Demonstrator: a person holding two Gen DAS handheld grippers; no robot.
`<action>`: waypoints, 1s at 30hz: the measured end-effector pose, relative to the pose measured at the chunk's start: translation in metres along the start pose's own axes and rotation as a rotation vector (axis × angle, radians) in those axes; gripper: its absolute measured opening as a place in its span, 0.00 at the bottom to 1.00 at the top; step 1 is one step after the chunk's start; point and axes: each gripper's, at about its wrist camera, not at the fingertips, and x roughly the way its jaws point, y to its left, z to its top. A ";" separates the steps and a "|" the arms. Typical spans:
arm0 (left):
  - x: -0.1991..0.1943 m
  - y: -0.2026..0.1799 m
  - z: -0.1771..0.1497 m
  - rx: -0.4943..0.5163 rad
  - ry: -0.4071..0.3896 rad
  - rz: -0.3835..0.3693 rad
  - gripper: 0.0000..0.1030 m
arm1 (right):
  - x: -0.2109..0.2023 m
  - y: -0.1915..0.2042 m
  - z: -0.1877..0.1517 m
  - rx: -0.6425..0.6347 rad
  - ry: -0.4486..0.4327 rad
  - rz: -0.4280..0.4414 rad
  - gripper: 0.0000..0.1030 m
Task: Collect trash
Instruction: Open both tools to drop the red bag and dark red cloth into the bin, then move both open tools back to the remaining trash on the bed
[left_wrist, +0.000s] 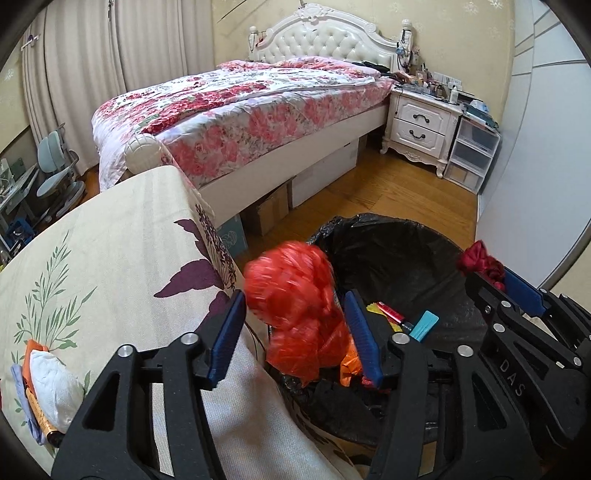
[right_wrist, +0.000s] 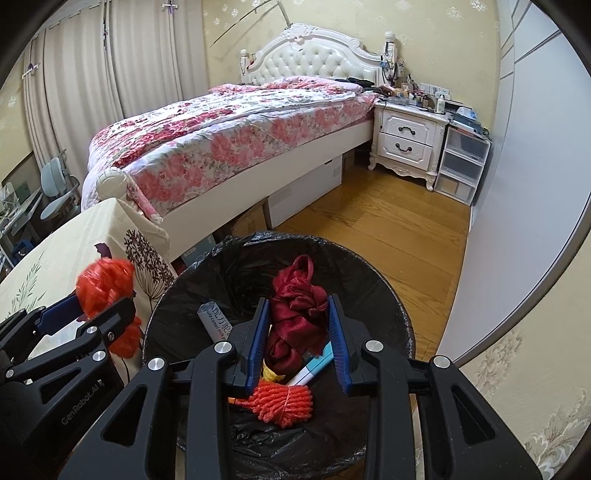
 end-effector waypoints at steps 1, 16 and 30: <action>0.000 0.000 0.000 -0.001 0.000 0.000 0.59 | 0.000 -0.001 0.000 0.001 0.001 0.000 0.36; -0.019 0.012 -0.001 -0.017 -0.033 0.037 0.86 | -0.015 -0.002 0.000 -0.009 -0.021 -0.031 0.56; -0.071 0.062 -0.027 -0.105 -0.052 0.116 0.87 | -0.041 0.030 -0.014 -0.050 -0.018 0.047 0.60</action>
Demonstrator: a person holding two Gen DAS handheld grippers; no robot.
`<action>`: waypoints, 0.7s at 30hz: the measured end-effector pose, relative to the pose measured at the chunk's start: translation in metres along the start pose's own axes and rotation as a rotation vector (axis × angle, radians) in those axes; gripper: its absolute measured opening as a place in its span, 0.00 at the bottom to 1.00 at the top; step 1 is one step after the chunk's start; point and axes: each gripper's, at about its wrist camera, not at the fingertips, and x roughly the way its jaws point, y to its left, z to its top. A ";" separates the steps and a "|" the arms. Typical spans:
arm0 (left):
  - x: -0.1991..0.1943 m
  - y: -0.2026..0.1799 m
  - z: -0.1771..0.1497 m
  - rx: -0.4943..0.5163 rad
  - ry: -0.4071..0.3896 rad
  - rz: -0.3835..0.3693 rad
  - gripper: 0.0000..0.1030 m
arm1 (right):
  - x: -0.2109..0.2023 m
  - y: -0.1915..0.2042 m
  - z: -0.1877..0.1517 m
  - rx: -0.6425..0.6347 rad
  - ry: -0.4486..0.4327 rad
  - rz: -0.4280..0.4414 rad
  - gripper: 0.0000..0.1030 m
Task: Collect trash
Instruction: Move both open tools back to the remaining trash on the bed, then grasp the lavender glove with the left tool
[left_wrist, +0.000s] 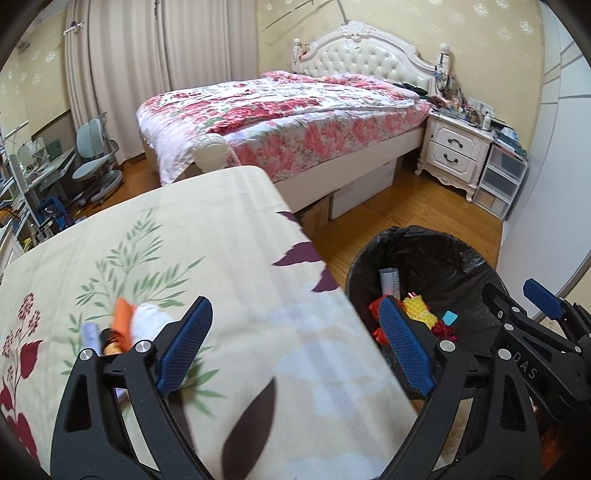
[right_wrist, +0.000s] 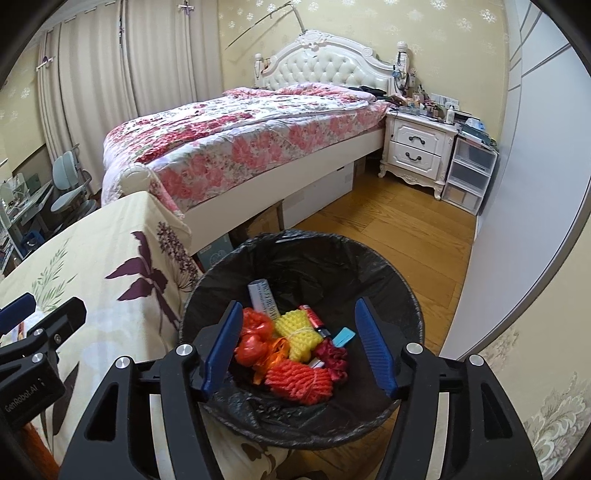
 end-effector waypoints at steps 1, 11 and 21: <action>-0.004 0.006 -0.002 -0.008 -0.003 0.009 0.87 | -0.002 0.004 -0.001 -0.004 0.000 0.010 0.60; -0.031 0.061 -0.028 -0.080 0.000 0.096 0.87 | -0.018 0.051 -0.013 -0.081 0.003 0.098 0.60; -0.047 0.118 -0.051 -0.165 0.018 0.171 0.87 | -0.026 0.086 -0.024 -0.144 0.012 0.165 0.60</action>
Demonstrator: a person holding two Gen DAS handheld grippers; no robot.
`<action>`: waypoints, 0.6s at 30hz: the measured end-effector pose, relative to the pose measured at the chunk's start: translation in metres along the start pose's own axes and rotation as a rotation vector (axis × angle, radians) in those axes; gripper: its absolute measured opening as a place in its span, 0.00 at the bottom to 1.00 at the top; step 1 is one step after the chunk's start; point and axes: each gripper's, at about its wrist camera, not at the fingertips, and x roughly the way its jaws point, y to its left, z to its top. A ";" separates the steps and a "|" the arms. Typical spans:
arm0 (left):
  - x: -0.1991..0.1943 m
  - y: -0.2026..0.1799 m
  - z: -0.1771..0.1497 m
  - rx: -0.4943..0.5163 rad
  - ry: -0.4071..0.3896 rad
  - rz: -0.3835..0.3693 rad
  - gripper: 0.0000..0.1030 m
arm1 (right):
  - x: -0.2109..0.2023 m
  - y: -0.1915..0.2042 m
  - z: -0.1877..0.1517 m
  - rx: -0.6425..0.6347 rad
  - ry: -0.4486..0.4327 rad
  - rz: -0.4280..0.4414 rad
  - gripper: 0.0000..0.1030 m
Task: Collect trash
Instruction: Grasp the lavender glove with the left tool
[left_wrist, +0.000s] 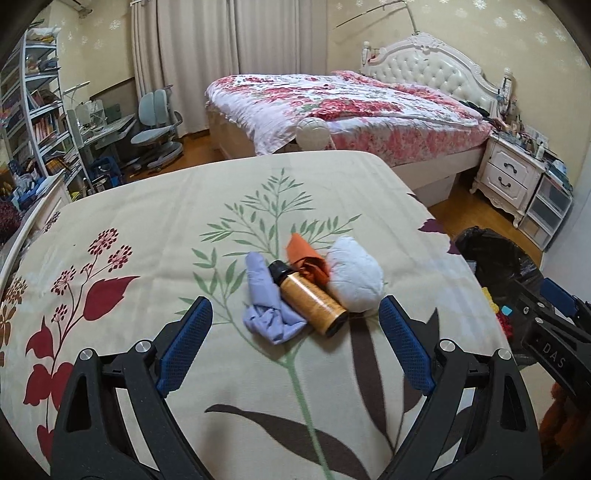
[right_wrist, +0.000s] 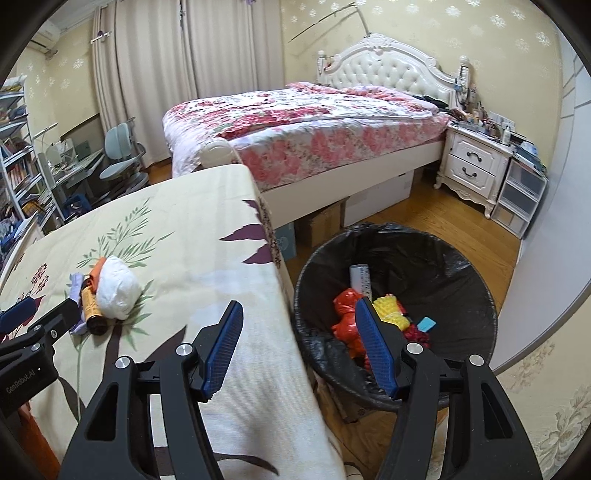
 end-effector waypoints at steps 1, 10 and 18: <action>0.002 0.007 -0.001 -0.009 0.007 0.009 0.87 | 0.000 0.003 0.000 -0.005 0.001 0.004 0.60; 0.022 0.038 -0.005 -0.080 0.073 0.024 0.87 | 0.011 0.025 -0.003 -0.040 0.025 0.032 0.60; 0.039 0.041 0.001 -0.082 0.103 0.007 0.82 | 0.015 0.038 -0.001 -0.063 0.030 0.049 0.60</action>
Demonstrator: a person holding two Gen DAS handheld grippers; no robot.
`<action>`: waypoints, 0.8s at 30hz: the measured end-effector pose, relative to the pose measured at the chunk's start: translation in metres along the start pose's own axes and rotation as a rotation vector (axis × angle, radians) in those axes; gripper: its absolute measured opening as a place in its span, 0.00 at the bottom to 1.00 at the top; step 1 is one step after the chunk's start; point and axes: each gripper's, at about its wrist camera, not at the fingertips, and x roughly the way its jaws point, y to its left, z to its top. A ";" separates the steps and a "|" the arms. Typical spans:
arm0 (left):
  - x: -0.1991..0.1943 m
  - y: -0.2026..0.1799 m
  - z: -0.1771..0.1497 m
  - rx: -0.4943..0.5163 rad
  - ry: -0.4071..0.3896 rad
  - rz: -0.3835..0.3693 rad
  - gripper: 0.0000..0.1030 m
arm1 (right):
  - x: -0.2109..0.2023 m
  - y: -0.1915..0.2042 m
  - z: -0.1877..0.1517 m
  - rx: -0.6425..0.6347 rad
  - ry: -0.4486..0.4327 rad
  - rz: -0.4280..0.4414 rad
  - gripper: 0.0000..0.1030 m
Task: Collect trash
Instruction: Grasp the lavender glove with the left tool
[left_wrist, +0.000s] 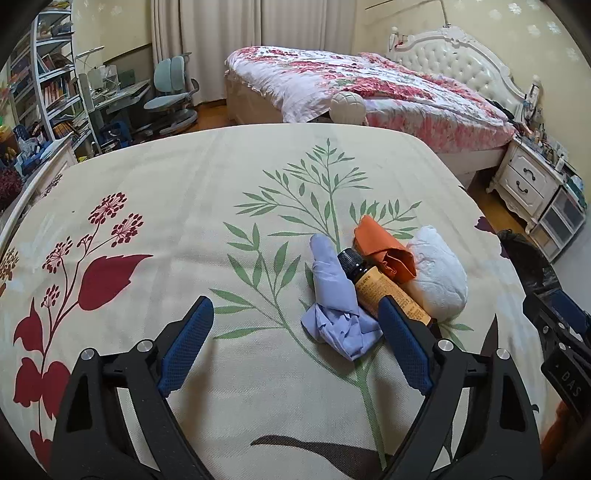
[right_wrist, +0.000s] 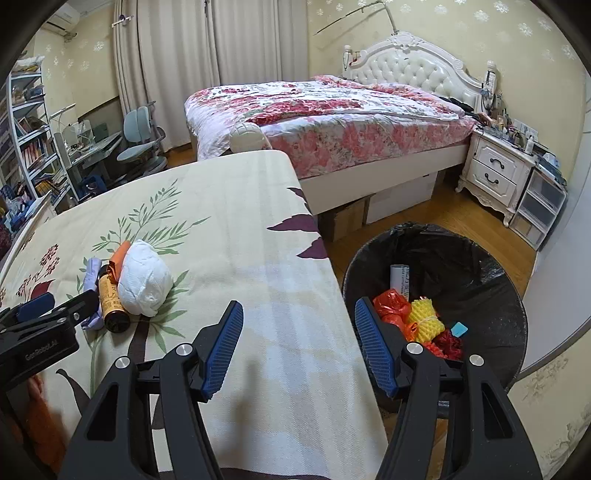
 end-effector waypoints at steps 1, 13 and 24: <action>0.002 0.000 0.001 0.002 0.006 -0.004 0.79 | 0.001 0.001 0.000 -0.002 0.001 0.002 0.60; -0.001 0.012 -0.005 0.005 0.023 -0.081 0.57 | 0.004 0.015 -0.004 -0.032 0.018 0.020 0.60; 0.003 0.018 -0.001 0.006 0.038 -0.060 0.58 | 0.002 0.028 -0.004 -0.052 0.020 0.031 0.60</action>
